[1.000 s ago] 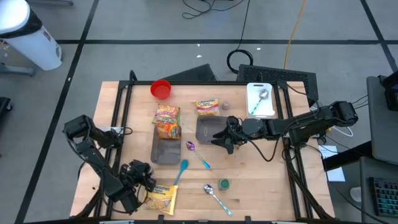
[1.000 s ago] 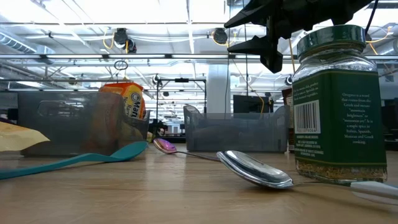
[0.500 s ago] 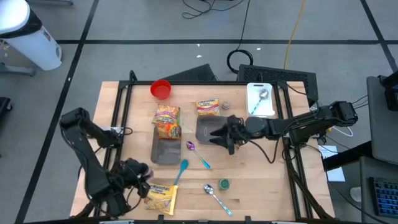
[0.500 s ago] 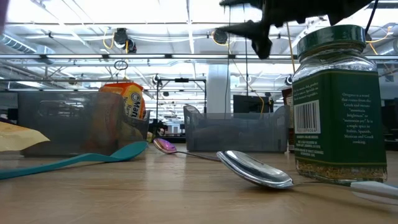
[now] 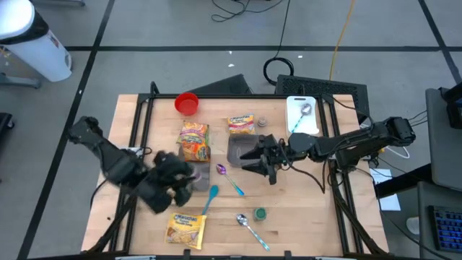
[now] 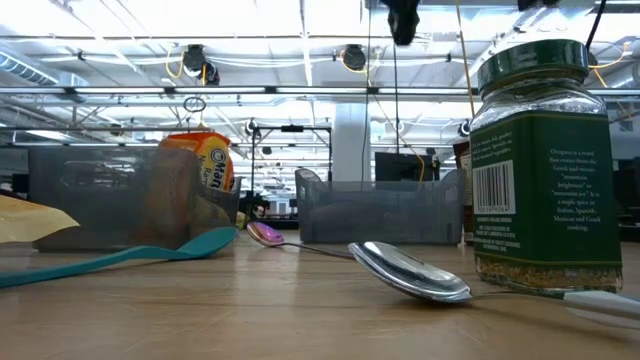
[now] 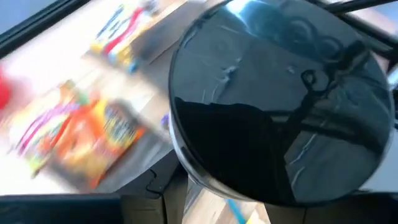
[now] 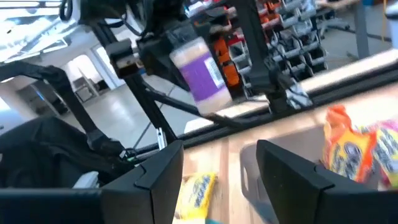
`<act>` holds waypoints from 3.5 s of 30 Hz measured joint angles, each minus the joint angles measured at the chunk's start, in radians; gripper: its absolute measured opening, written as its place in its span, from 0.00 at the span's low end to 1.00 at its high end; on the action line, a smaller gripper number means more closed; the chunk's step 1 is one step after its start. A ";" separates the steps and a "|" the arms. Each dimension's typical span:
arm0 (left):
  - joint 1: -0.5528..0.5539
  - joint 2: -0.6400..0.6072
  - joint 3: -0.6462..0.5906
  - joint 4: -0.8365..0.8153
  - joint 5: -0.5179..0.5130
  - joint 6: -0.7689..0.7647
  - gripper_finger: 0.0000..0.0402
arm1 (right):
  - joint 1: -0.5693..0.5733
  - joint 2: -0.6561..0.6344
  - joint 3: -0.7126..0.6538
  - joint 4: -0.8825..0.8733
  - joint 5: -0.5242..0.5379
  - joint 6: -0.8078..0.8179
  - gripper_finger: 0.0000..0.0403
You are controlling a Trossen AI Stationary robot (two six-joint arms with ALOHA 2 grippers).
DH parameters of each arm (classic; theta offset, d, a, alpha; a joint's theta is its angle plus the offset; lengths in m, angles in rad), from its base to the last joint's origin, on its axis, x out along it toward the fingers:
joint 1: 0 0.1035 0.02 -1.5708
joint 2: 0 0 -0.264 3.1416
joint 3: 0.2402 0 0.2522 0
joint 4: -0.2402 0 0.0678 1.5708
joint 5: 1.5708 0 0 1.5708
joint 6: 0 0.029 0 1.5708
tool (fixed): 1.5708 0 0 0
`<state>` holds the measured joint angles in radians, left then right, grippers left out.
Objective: Pick & Place Food Item
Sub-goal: Put the black spice bottle into the right black bin
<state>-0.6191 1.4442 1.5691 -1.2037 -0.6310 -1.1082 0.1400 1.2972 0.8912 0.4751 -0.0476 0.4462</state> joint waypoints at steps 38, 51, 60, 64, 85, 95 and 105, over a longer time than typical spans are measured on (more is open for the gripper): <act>0.437 0.121 0.025 0.523 0.518 0.521 0.42 | -0.049 0.016 0.262 -0.255 -0.015 -0.075 0.49; 0.469 0.141 0.024 0.577 0.581 0.527 0.42 | -0.050 0.095 0.263 -0.193 -0.061 -0.013 0.62; 0.470 0.140 0.024 0.573 0.579 0.524 0.42 | -0.058 0.108 0.261 -0.159 -0.066 -0.021 0.66; 0.469 0.139 0.024 0.573 0.585 0.524 0.42 | -0.060 0.108 0.261 -0.143 -0.063 -0.026 0.63; 0.469 0.141 0.025 0.528 0.615 0.523 0.42 | -0.073 0.104 0.261 -0.082 -0.057 -0.015 0.63; 0.469 0.141 0.025 0.516 0.614 0.519 0.42 | -0.075 0.106 0.261 -0.098 -0.069 -0.022 0.55; 0.469 0.141 0.024 0.522 0.610 0.515 0.42 | -0.075 0.105 0.262 -0.128 -0.080 -0.023 0.54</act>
<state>-0.1505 1.5848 1.5932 -0.6815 -0.0209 -0.5931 0.0647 1.4021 1.1534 0.3467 -0.1276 0.4229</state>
